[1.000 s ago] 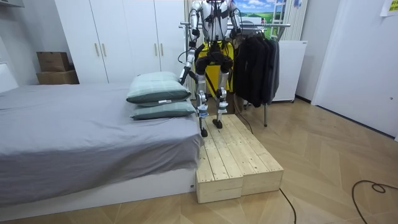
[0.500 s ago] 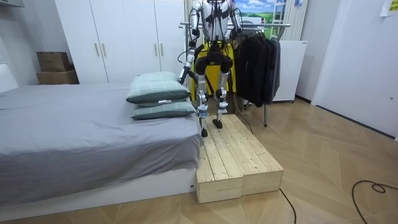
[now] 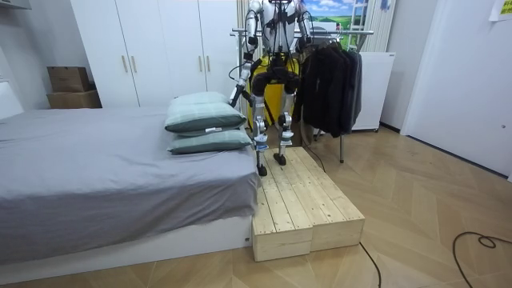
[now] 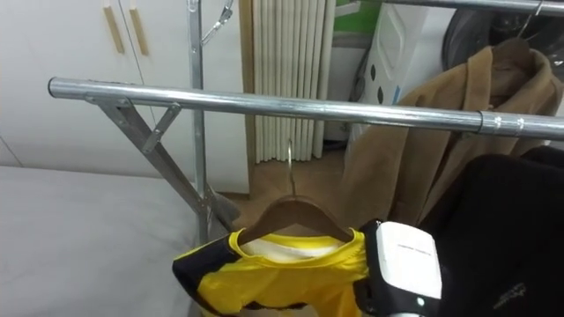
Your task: Hang clothes
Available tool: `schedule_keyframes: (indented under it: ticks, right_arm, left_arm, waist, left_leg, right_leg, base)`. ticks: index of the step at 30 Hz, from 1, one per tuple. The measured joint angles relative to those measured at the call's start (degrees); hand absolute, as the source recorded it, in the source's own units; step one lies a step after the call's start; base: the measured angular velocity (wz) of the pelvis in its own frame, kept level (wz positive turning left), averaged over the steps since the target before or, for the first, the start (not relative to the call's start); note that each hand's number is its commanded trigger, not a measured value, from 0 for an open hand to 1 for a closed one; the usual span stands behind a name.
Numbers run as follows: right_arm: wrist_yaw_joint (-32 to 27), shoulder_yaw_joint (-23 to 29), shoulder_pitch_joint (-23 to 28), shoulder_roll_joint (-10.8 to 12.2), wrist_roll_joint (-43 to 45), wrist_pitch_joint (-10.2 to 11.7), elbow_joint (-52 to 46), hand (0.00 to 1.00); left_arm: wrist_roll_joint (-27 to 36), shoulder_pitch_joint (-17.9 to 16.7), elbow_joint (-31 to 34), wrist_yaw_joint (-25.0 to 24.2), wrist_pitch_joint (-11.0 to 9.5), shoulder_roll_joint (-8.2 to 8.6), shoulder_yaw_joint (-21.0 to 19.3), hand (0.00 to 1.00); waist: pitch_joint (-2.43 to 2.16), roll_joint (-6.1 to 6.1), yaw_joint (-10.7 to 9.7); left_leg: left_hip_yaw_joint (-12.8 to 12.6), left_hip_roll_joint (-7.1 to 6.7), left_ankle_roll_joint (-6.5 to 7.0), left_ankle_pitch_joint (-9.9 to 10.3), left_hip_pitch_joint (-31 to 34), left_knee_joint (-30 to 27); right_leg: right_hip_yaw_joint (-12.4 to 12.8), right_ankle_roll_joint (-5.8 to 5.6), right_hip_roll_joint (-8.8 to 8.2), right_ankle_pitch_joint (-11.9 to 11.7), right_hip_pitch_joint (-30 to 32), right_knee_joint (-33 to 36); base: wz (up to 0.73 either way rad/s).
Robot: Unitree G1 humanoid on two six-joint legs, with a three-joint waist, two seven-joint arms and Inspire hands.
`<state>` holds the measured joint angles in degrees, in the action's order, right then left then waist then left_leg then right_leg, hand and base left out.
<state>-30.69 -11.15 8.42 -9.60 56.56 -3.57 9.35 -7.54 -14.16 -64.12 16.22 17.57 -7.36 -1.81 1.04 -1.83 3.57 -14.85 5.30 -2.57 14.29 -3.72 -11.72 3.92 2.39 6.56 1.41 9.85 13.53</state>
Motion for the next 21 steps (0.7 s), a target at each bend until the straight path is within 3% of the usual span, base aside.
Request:
schedule_keyframes:
  ticks: [11,21]
  right_arm:
    - [-8.03,0.01,1.42,-0.35,0.0,2.0,2.08,1.0]
    - [-9.33,-0.61,1.21,-2.19,0.02,2.85,-3.63,1.0]
  left_arm:
    - [0.0,0.0,0.04,0.0,-0.01,0.0,0.27,0.0]
    - [0.0,0.03,0.27,-0.11,-0.04,-0.16,0.39,0.0]
  waist:
    - [0.01,0.41,0.0]
    - [0.0,0.39,0.01]
  left_leg:
    - [0.09,0.0,-0.04,-0.01,-0.13,0.0]
    - [0.09,0.01,-0.12,-0.05,-0.57,0.07]
  right_leg:
    - [0.45,0.01,0.29,0.0,0.01,0.01]
    - [0.78,0.25,0.54,-0.15,-0.23,0.11]
  base:
    - [-0.01]
    - [-0.01]
